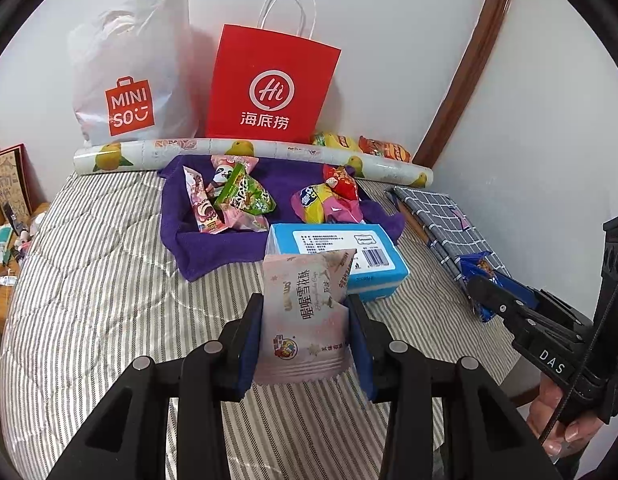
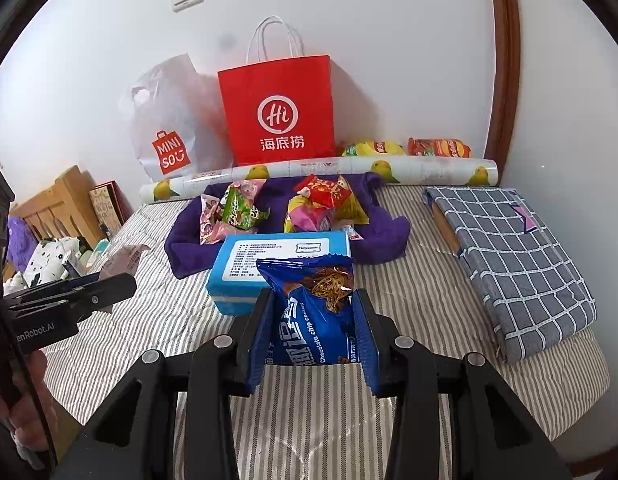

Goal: Organize snacks
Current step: 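Carry the pink wafer packet and blue cookie packet over the purple towel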

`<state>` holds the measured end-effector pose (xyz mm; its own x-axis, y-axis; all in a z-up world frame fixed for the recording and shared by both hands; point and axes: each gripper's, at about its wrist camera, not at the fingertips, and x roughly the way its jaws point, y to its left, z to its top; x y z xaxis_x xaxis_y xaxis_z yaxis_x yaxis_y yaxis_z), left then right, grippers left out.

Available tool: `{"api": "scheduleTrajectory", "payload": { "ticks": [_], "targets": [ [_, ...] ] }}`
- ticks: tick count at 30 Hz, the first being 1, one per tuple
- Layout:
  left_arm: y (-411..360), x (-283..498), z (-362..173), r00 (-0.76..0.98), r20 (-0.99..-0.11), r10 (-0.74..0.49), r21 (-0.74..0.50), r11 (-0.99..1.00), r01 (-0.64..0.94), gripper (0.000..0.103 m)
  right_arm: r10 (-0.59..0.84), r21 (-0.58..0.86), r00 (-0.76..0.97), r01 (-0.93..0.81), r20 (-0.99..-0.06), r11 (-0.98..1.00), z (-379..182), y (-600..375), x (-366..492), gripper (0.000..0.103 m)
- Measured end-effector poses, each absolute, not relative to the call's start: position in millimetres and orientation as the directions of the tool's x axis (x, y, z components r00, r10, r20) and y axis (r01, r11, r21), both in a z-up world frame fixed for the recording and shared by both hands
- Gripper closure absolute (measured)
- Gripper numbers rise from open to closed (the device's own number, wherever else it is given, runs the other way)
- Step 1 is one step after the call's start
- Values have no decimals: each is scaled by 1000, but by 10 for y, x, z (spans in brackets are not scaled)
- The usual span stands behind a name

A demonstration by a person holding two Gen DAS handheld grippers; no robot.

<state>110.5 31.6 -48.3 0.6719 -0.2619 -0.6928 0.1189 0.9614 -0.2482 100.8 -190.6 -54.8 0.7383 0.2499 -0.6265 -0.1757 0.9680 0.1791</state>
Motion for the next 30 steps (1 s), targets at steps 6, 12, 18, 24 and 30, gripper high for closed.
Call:
{"api": "scheduleTrajectory", "payload": {
  "ticks": [6,12,18,24,30],
  "targets": [
    [324,1190,-444,676,-687,-266,-253,960,121,65,254,180,739,-180,-624,967,-519,-1899,1078,64],
    [310,1284,-396,677,-684,-272,-254,959,129,65,253,177,745,-182,-617,967,-455,-1905,1160,64],
    [294,1351,-352,681,-679,-274,-250,959,137,65,256,178,750,-185,-610,966,-400,-1894,1230,64],
    [309,1401,-327,683,-676,-277,-253,958,138,65,267,189,749,-191,-606,963,-378,-1892,1302,64],
    [324,1455,-320,683,-678,-273,-248,959,138,65,268,194,749,-188,-606,963,-368,-1907,1389,64]
  ]
}}
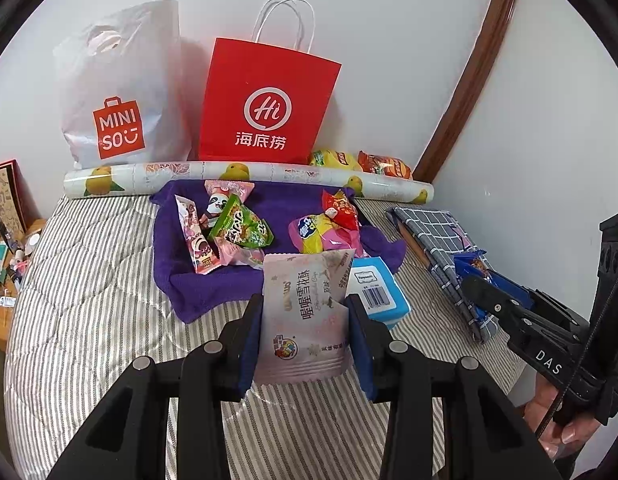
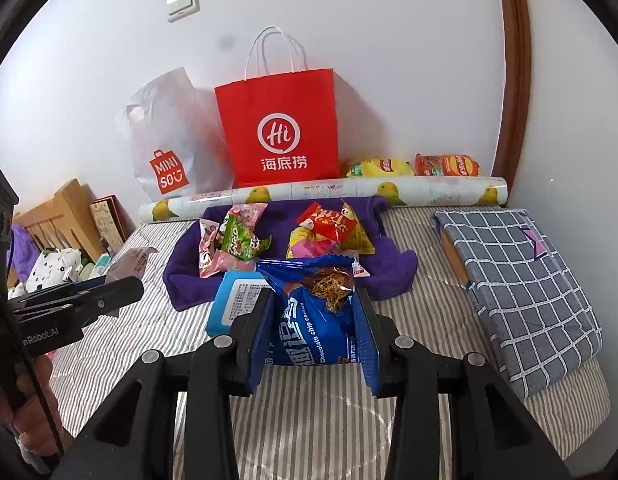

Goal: Organize snacks
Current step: 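Carry the pink wafer packet and blue cookie packet over the purple towel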

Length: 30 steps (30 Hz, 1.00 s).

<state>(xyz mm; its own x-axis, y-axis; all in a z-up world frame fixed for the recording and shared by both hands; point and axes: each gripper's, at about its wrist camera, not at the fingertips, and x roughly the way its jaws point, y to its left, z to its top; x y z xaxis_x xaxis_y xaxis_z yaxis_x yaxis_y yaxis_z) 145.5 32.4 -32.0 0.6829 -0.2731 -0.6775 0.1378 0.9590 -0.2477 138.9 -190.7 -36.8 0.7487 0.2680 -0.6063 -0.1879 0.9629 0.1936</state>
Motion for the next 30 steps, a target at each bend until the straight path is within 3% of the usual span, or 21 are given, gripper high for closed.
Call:
{"api": "scheduleTrajectory", "payload": {
  "ticks": [30],
  "targets": [
    [436,1927,-182,681,-683,-263,-233,963,139,65,284,208,744,-197,-605,958,-325,-1815,1983,64]
  ]
}}
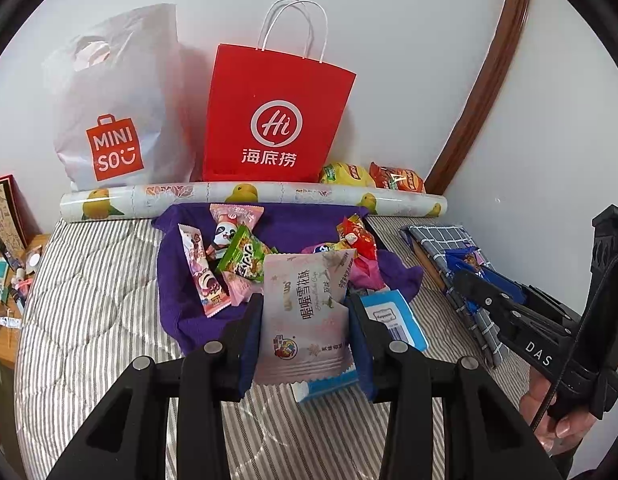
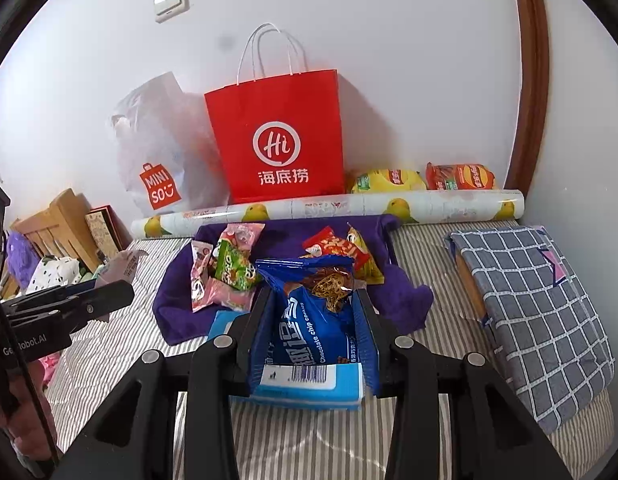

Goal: Organize snacks
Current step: 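Carry the pink wafer packet and blue cookie packet over the purple towel, then lower both packets onto the towel and open both grippers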

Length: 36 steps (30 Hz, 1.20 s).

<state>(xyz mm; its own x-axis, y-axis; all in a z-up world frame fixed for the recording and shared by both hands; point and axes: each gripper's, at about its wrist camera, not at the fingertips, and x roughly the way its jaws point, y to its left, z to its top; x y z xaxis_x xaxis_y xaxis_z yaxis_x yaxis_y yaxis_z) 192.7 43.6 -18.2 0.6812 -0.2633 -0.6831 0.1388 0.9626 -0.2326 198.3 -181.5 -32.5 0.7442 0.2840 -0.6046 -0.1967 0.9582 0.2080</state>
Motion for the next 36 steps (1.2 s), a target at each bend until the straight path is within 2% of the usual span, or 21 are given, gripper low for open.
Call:
{"api": "scheduleTrajectory", "payload": {
  "ticks": [36],
  "targets": [
    [703,2592,-232,684,-691,-234,-225,969,105,65,322,209,708,-245,-628,947,-460,-1587,2738,64]
  ]
}}
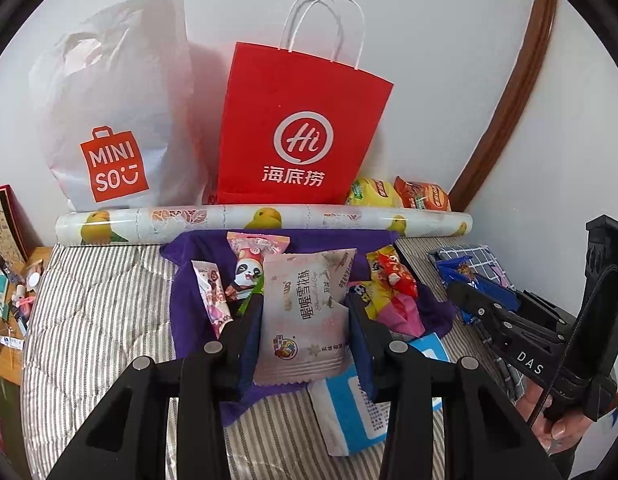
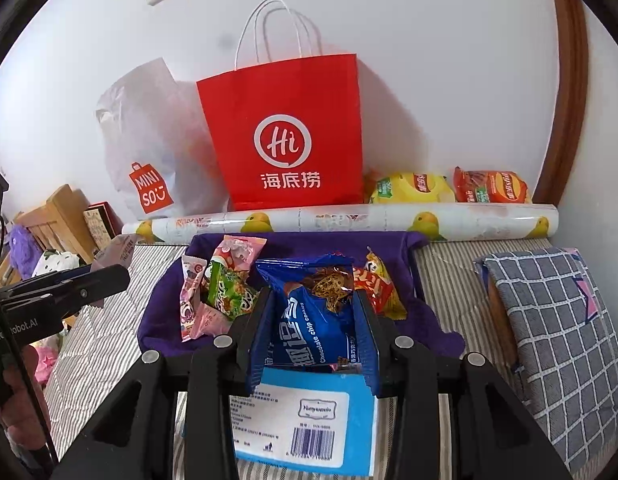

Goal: Organize snacks
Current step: 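Lower both packets onto the towel and open both grippers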

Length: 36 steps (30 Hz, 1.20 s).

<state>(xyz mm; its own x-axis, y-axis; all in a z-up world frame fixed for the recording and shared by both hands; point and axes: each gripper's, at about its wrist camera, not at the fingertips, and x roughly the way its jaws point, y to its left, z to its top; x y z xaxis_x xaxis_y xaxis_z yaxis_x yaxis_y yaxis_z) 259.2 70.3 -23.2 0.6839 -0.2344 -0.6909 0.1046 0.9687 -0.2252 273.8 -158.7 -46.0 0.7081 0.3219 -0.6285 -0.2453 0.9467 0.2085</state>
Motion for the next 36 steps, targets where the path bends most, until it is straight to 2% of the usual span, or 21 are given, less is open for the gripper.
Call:
{"api": "scheduleTrajectory", "payload": {
  "ticks": [22,36],
  "targets": [
    [891,2855,-405,669,-706,-232,-243,967,79,65,381,229,646,-310,-662,923,-660,-1118,3133,64],
    [969,3017,-499,662,-714,-228,-249,966,64,65,382,193,627,-349,-680,917,-738,-886,3280,64]
  ]
}}
